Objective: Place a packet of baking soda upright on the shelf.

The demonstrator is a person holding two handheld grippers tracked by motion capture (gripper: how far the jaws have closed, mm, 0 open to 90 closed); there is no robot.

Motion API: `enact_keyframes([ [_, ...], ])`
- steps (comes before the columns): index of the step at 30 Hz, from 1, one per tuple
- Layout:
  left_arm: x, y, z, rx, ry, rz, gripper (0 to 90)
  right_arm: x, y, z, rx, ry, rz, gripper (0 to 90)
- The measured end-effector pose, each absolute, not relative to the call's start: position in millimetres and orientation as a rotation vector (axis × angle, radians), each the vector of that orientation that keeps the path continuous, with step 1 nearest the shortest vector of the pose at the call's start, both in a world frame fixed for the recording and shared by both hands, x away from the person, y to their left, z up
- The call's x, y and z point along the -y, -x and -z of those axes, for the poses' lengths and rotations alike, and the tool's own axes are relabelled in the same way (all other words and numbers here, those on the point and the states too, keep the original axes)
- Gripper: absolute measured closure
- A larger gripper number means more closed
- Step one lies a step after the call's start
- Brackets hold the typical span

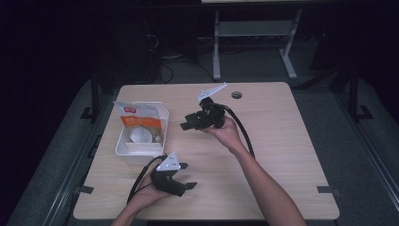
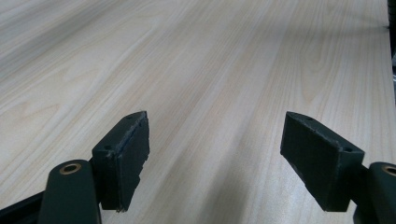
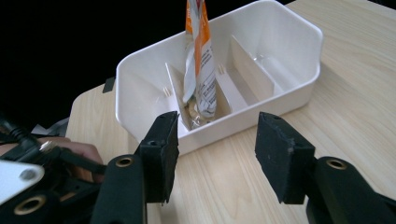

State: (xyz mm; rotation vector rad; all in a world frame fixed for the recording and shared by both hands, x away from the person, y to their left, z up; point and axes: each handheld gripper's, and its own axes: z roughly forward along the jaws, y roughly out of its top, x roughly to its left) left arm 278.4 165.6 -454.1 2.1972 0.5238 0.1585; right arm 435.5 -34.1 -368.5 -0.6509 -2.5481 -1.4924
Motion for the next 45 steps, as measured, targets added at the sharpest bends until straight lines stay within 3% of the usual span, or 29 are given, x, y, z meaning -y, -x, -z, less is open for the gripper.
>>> enact_keyframes([
  [22, -166, -280, 455, -0.539, -2.192, -0.157, 23.5, 102, -407, 366, 2.582, 0.741, 1.474, 41.7],
  [45, -166, -282, 455, -0.560, -2.185, -0.160, 21.8, 174, -360, 394, 2.567, 0.858, 1.471, 37.7],
])
